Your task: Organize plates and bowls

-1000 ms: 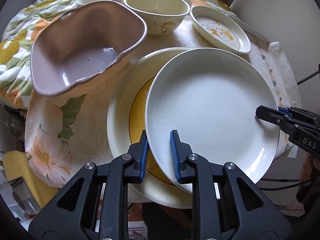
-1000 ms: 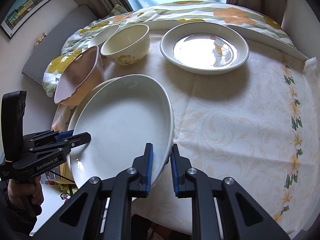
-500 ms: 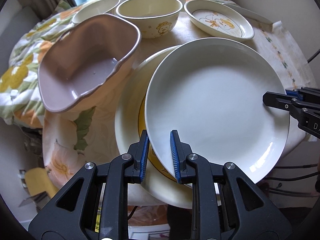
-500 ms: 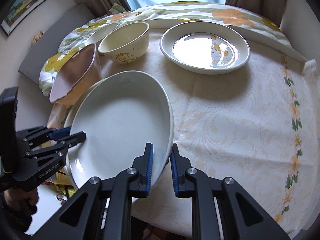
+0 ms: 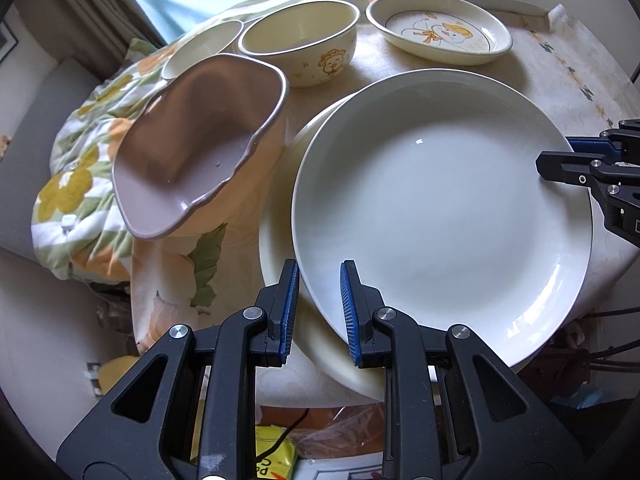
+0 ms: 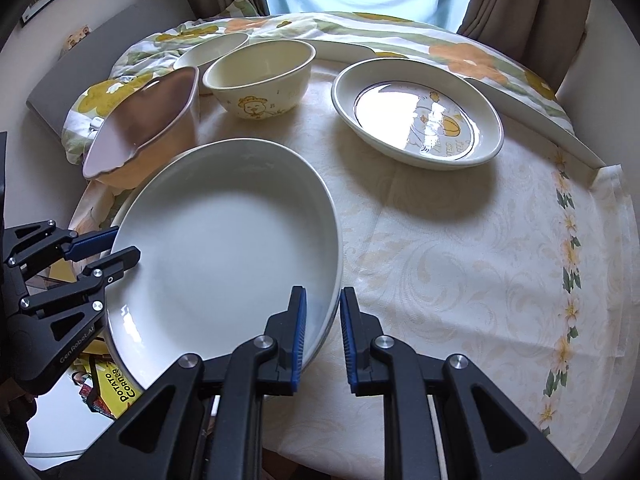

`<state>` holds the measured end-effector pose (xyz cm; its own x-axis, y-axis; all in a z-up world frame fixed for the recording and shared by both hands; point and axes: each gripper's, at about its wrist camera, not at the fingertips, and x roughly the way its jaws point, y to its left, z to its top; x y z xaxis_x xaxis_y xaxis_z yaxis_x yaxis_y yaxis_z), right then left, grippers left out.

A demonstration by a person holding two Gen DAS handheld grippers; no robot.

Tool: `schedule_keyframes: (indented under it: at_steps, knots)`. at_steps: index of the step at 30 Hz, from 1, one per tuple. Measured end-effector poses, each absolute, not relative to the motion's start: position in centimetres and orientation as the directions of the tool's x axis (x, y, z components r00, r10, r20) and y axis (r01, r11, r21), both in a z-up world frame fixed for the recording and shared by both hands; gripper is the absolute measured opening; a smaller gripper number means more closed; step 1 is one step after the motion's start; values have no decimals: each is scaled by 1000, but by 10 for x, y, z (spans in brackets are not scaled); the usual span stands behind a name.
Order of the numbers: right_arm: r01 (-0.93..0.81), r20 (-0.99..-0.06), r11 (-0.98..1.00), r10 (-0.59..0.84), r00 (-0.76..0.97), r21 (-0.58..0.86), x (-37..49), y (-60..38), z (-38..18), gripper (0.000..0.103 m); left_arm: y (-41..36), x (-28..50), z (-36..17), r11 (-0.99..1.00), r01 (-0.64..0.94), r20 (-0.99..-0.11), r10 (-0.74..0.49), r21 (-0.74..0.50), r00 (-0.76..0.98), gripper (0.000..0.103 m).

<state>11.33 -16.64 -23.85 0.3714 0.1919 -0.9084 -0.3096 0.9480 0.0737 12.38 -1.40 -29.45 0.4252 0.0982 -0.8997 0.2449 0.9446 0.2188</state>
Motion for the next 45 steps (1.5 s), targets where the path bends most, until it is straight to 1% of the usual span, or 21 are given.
schedule_keyframes:
  at_steps: [12, 22, 25, 28, 33, 34, 35, 36, 37, 38, 39, 41, 45]
  knots:
    - [-304, -910, 950, 187, 369, 72, 114, -165, -239, 16, -18, 118, -291, 935, 226, -881, 149, 273, 450, 19]
    - [-305, -911, 948, 202, 359, 90, 114, -167, -241, 16, -13, 122, -288, 946, 215, -890, 129, 243, 438, 19]
    - [-296, -903, 948, 227, 364, 119, 115, -172, -235, 16, -13, 124, -276, 950, 202, -882, 125, 239, 455, 19]
    - [-294, -880, 944, 263, 396, 150, 113, -184, -218, 16, -16, 127, -255, 955, 186, -864, 111, 229, 492, 19]
    - [-267, -827, 940, 319, 463, 213, 111, -222, -183, 17, -21, 143, -214, 976, 101, -822, 105, 193, 560, 20]
    - [-258, -814, 940, 324, 482, 221, 110, -233, -176, 27, -23, 145, -206, 980, 88, -814, 97, 179, 573, 21]
    - [-251, -804, 942, 324, 499, 224, 109, -242, -169, 53, -26, 148, -198, 984, 83, -805, 81, 160, 587, 23]
    - [-244, -792, 943, 325, 517, 227, 108, -251, -163, 68, -29, 150, -191, 986, 83, -801, 66, 142, 595, 31]
    - [-241, -777, 942, 329, 536, 233, 106, -260, -157, 87, -34, 152, -186, 989, 86, -800, 47, 122, 598, 42]
    - [-239, -762, 941, 336, 553, 241, 105, -270, -152, 88, -40, 154, -180, 992, 87, -800, 23, 94, 600, 83]
    - [-236, -752, 939, 341, 564, 249, 105, -279, -149, 88, -46, 156, -176, 994, 81, -794, 6, 70, 608, 102]
    - [-233, -743, 936, 350, 571, 263, 106, -297, -144, 88, -55, 157, -170, 997, 75, -779, -39, 11, 625, 103]
    - [-272, -728, 921, 386, 566, 277, 115, -323, -138, 90, -74, 169, -175, 994, 56, -799, -108, -93, 592, 103]
